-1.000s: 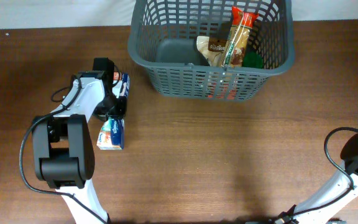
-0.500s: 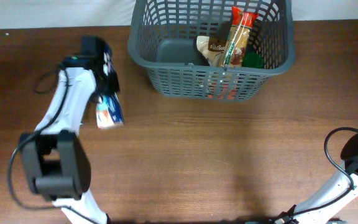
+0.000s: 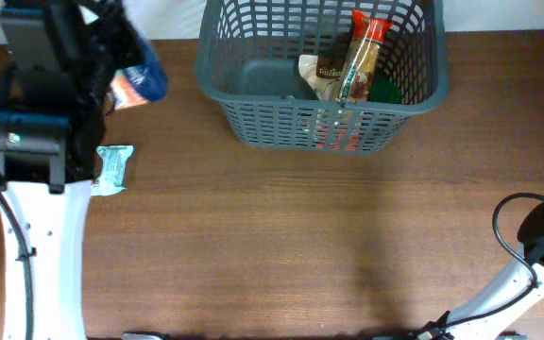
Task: Pack container
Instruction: 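Carry the tissue pack over the basket and lower it in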
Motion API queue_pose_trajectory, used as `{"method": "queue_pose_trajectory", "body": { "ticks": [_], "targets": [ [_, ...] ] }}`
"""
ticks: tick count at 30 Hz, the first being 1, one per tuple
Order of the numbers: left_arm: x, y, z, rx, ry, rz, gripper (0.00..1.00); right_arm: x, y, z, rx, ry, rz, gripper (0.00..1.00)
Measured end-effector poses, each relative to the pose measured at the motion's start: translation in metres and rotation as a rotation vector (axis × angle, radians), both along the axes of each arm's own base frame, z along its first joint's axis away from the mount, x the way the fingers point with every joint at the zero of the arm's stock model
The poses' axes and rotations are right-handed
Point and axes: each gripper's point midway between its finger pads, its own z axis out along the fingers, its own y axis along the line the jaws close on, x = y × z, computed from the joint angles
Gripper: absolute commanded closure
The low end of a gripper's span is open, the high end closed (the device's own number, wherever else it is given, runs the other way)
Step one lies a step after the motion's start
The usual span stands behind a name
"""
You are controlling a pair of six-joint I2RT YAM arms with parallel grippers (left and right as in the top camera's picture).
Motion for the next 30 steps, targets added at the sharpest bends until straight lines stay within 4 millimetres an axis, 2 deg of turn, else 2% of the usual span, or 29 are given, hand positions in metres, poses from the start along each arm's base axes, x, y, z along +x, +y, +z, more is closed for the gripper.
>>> {"method": "queue_pose_trajectory", "body": {
  "ticks": [4, 5, 8, 10, 12, 15, 17, 20, 22, 25, 28, 30],
  "targets": [
    [0.011, -0.053, 0.027, -0.025, -0.127, -0.123, 0.98, 0.000, 0.000, 0.000, 0.000, 0.000, 0.000, 0.01],
    [0.018, -0.079, 0.040, -0.045, -0.193, -0.179, 0.98, 0.000, 0.000, 0.000, 0.000, 0.000, 0.000, 0.01],
    [0.031, -0.113, 0.054, -0.072, -0.284, -0.241, 0.98, 0.000, 0.000, 0.000, 0.000, 0.000, 0.000, 0.01],
    [0.041, -0.135, 0.055, -0.087, -0.322, -0.279, 0.98, 0.000, 0.000, 0.000, 0.000, 0.000, -0.001, 0.01],
    [0.051, -0.154, 0.048, -0.093, -0.328, -0.307, 0.98, 0.000, 0.000, 0.000, 0.000, 0.000, 0.000, 0.01],
    [0.070, -0.183, 0.023, -0.093, -0.300, -0.346, 0.98, 0.000, 0.000, 0.000, 0.000, 0.000, 0.000, 0.01],
    [0.087, -0.202, -0.007, -0.087, -0.254, -0.365, 0.98, 0.000, 0.000, 0.000, 0.000, 0.000, 0.000, 0.01],
    [0.109, -0.219, -0.053, -0.082, -0.172, -0.371, 0.98, 0.000, 0.000, 0.000, 0.000, 0.000, -0.001, 0.01],
    [0.123, -0.227, -0.089, -0.073, -0.110, -0.370, 0.98, 0.000, 0.000, 0.000, 0.000, 0.000, 0.000, 0.01],
    [0.137, -0.233, -0.127, -0.060, -0.044, -0.367, 0.98, 0.000, 0.000, 0.000, 0.000, 0.000, 0.000, 0.01],
    [0.145, -0.237, -0.156, -0.050, 0.005, -0.364, 0.98, 0.000, 0.000, 0.000, 0.000, 0.000, 0.000, 0.01],
    [0.147, -0.239, -0.166, -0.046, 0.022, -0.363, 0.98, 0.000, 0.000, 0.000, 0.000, 0.000, 0.000, 0.01]
  ]
}}
